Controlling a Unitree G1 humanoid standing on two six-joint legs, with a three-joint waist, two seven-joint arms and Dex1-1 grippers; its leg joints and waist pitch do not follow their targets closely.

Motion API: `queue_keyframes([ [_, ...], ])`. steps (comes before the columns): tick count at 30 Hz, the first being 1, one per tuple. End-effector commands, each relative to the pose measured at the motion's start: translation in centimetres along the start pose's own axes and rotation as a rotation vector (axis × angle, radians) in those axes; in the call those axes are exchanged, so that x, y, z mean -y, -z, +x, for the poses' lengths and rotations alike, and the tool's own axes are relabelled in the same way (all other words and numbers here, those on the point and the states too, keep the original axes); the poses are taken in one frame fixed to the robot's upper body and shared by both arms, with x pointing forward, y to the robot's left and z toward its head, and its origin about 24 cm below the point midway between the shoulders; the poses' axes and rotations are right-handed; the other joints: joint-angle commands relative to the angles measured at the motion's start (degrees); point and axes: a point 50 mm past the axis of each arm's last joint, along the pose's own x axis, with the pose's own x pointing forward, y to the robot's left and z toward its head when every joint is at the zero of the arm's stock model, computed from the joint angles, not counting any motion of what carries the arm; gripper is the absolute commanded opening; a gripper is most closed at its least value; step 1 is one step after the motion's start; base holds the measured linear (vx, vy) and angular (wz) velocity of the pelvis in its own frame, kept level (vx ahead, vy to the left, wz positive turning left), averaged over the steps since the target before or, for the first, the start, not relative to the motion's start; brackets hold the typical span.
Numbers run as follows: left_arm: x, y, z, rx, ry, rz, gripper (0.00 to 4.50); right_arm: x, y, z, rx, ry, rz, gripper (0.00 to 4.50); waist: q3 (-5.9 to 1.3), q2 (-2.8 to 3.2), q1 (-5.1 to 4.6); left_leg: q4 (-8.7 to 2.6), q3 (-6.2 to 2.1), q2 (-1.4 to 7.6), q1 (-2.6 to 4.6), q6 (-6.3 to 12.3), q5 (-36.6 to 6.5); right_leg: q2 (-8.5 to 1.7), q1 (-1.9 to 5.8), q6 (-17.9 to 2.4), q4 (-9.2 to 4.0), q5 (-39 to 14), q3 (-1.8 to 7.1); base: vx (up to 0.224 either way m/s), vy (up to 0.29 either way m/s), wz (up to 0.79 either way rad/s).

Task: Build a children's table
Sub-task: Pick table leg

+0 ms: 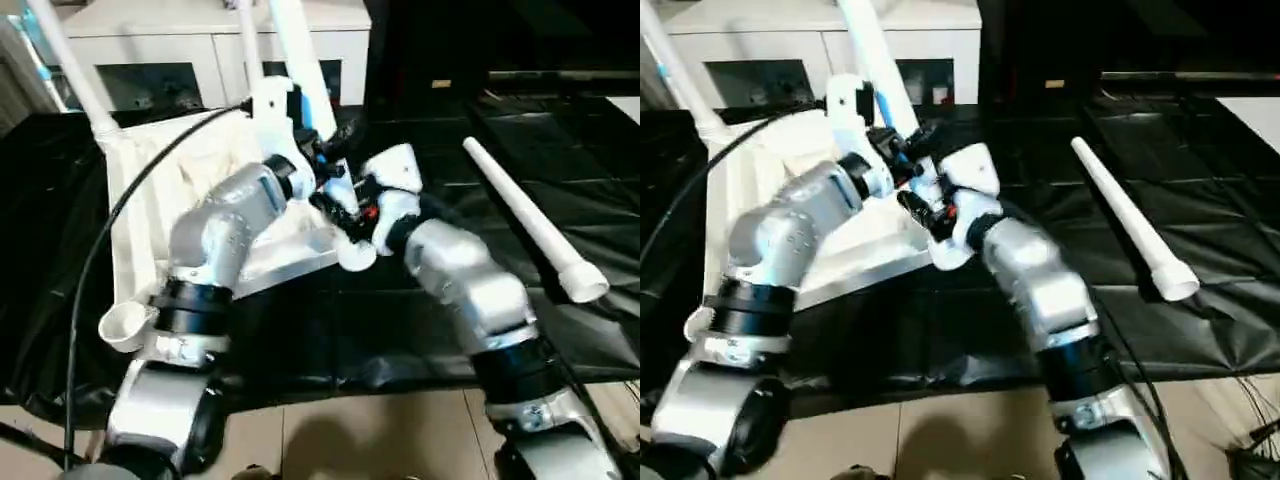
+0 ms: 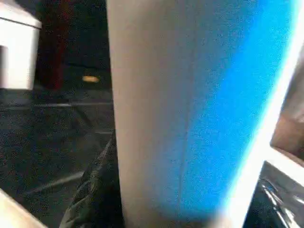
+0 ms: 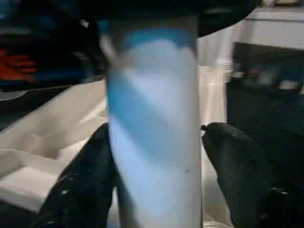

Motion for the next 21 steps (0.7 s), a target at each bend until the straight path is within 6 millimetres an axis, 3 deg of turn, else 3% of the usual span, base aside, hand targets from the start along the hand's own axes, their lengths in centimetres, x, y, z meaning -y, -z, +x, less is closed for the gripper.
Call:
queue_keyframes([
  [1,0.2,-0.7,-0.5,-0.025,0.065,-0.021,1.77,1.4,-2.0,-1.1,0.057,-0.011,0.015,3.15,-4.8,0.0,-0.05,-4.0,-0.74,1.98,0.71,2.96,-6.77,-2.67,3.89,-13.71,-3.08,-4.75,2.27,0.0,0.0,0.0],
  [5,0.6,-1.7,-1.0,-0.052,0.188,-0.06,1.77,1.9,-2.3,-2.6,0.014,-0.165,0.072,3.15,-4.75,-0.18,0.14,-3.82,-0.61,1.88,0.71,4.34,-6.31,-2.57,4.08,-14.76,-2.94,-4.16,2.24,0.0,0.0,0.0],
  [8,0.6,-2.0,-1.3,-0.081,0.234,-0.066,1.75,2.1,-2.5,-3.1,0.005,-0.199,0.107,3.15,-4.73,-0.3,0.18,-3.85,-0.66,1.8,0.62,3.88,-6.62,-2.77,4.26,-14.52,-3.15,-6.54,2.18,0.0,0.0,0.0],
  [12,0.8,-2.5,-1.7,-0.105,0.308,-0.099,1.75,2.2,-2.8,-4.0,-0.006,-0.275,0.153,3.15,-4.65,-0.26,0.19,-3.89,-0.64,1.93,0.8,3.12,-7.11,-2.72,3.94,-13.92,-3.38,-8.72,2.19,0.0,0.0,0.0],
  [21,0.8,-2.4,-1.9,-0.152,0.363,-0.04,1.75,1.3,-2.3,-5.1,-0.088,-0.392,0.175,3.15,-4.75,-0.34,0.44,-3.9,-0.72,1.92,0.69,2.68,-5.9,-2.72,4.0,-13.32,-3.44,-8.72,2.11,0.0,0.0,0.0],
])
